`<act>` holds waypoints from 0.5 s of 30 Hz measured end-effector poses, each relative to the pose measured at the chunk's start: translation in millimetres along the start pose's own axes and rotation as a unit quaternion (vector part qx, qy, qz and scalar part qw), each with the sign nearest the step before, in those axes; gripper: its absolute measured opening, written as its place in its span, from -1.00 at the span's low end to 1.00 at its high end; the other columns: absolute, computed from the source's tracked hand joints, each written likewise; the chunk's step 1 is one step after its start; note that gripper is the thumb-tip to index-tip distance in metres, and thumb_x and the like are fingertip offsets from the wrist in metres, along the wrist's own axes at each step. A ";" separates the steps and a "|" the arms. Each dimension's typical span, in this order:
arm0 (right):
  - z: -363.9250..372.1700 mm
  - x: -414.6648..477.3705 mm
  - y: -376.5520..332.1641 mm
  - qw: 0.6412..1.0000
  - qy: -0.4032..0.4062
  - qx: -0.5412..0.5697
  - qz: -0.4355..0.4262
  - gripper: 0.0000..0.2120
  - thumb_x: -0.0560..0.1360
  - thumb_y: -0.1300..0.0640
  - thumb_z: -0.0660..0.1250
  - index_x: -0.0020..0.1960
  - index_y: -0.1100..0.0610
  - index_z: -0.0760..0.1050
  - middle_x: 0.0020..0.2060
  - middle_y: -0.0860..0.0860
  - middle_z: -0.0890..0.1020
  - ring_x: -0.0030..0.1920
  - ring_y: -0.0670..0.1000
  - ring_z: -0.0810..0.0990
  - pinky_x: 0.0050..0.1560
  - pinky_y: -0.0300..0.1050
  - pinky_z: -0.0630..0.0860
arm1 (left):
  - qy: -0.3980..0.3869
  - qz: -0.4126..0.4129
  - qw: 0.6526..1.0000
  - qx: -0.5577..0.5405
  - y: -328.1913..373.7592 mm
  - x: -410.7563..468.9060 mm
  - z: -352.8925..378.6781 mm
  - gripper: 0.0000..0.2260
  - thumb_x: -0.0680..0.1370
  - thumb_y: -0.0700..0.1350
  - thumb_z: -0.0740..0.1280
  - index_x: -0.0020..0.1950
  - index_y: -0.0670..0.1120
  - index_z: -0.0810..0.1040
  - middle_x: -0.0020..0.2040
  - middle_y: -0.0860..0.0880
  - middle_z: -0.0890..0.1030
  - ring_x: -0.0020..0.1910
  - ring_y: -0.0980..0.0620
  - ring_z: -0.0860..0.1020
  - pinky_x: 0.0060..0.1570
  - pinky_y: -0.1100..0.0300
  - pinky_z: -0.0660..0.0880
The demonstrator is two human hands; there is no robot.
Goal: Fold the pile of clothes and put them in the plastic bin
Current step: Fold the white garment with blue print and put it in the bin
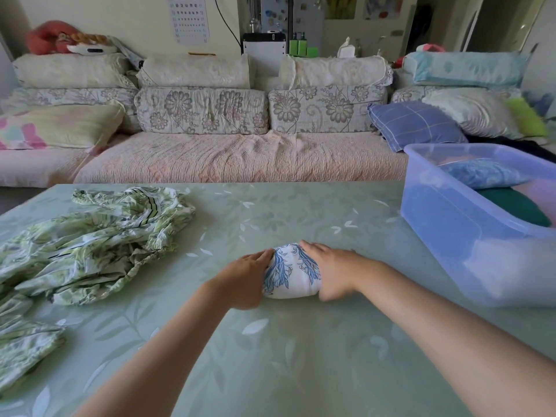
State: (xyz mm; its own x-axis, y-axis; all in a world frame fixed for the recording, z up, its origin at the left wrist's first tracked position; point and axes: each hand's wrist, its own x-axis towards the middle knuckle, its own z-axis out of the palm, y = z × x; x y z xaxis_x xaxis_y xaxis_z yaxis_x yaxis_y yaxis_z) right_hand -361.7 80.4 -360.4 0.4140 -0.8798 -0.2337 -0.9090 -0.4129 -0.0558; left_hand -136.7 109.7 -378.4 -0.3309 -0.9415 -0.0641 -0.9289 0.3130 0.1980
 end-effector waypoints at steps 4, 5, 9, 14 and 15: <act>-2.8 1.3 -2.6 0.999 -0.014 0.024 -0.027 0.08 0.36 0.22 0.35 0.57 -0.26 -0.30 0.60 -0.10 -0.05 0.45 0.10 0.36 0.18 -0.17 0.42 | 0.004 -0.015 1.000 0.008 -5.1 3.1 1.0 -0.21 0.42 -0.20 0.25 0.61 0.05 0.01 0.50 0.04 0.32 0.43 -0.07 0.36 0.32 0.11 0.38; -2.2 3.1 -3.2 0.999 0.003 0.022 -0.037 0.05 0.37 0.27 0.31 0.57 -0.30 -0.24 0.59 -0.08 0.01 0.42 0.11 0.38 0.16 -0.17 0.44 | 0.010 -0.021 1.000 0.016 -4.6 4.4 1.5 -0.22 0.44 -0.21 0.25 0.61 0.06 0.01 0.48 0.03 0.34 0.40 -0.08 0.38 0.30 0.11 0.40; 4.4 13.8 -4.0 0.991 0.126 0.017 -0.039 -0.21 0.46 0.32 0.25 0.56 -0.22 0.14 0.30 0.04 0.43 0.18 0.19 0.55 0.11 -0.04 0.50 | 0.093 -0.040 0.992 0.070 -0.2 8.5 5.6 -0.29 0.45 -0.26 0.22 0.57 0.10 0.14 0.24 -0.01 0.54 0.14 -0.14 0.56 0.03 0.05 0.50; 5.3 -1.4 -2.7 0.977 0.193 0.079 -0.041 -0.31 0.43 0.37 0.22 0.47 -0.10 0.38 0.23 0.06 0.53 0.16 0.21 0.56 0.11 -0.01 0.51 | 0.156 -0.021 0.987 0.019 6.2 -0.4 -2.2 -0.34 0.41 -0.30 0.19 0.46 0.15 0.38 0.11 0.01 0.61 0.07 -0.13 0.58 -0.06 0.12 0.47; 3.4 -7.5 -0.2 0.975 0.204 0.075 -0.046 -0.30 0.42 0.38 0.22 0.47 -0.10 0.39 0.23 0.06 0.54 0.15 0.22 0.56 0.08 0.00 0.51 | 0.161 -0.013 0.987 0.018 10.1 -3.3 -5.9 -0.33 0.39 -0.32 0.18 0.45 0.16 0.39 0.10 0.01 0.61 0.07 -0.13 0.59 -0.06 0.12 0.48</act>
State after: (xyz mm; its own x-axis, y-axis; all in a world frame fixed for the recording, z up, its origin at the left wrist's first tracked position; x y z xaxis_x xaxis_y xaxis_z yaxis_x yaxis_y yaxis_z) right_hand -364.8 87.9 -362.0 0.4508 -0.8736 0.1832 -0.8511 -0.4826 -0.2069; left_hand -144.0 115.2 -370.4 -0.2426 -0.9382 0.2468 -0.9434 0.2874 0.1653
